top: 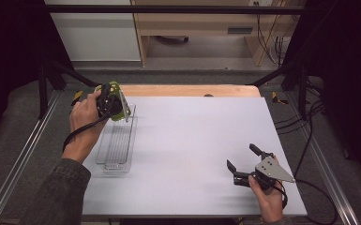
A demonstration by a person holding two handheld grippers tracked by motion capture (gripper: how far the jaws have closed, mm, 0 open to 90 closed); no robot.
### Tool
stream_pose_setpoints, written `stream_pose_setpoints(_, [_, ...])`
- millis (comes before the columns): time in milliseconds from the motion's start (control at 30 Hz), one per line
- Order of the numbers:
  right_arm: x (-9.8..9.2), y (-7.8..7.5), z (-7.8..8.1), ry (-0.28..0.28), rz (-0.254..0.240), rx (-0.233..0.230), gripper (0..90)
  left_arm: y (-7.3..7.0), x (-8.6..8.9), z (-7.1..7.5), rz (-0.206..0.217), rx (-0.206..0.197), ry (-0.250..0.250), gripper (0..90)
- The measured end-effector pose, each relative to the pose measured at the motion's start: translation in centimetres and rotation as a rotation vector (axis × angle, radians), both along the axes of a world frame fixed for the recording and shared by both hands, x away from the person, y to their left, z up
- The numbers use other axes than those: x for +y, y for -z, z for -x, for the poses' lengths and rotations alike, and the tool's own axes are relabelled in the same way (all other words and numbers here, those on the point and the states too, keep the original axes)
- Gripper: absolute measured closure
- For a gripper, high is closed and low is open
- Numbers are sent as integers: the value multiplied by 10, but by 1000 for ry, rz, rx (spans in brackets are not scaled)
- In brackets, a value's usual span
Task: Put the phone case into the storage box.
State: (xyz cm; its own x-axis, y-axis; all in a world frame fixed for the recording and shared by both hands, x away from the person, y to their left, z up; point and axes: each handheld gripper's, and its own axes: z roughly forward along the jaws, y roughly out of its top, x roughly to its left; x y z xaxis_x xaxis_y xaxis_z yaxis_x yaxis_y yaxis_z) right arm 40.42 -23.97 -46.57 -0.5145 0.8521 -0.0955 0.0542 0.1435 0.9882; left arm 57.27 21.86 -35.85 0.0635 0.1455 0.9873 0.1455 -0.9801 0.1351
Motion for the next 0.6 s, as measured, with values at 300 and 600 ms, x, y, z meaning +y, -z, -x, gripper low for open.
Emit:
stream_pose_setpoints(300, [0, 1, -1, 4, -2, 4, 24, 5, -2, -3, -29, 10, -11, 879])
stream_pose_setpoints(600, [0, 1, 0, 6, -7, 7, 22, 8, -7, -2, -57, 5, -9, 879])
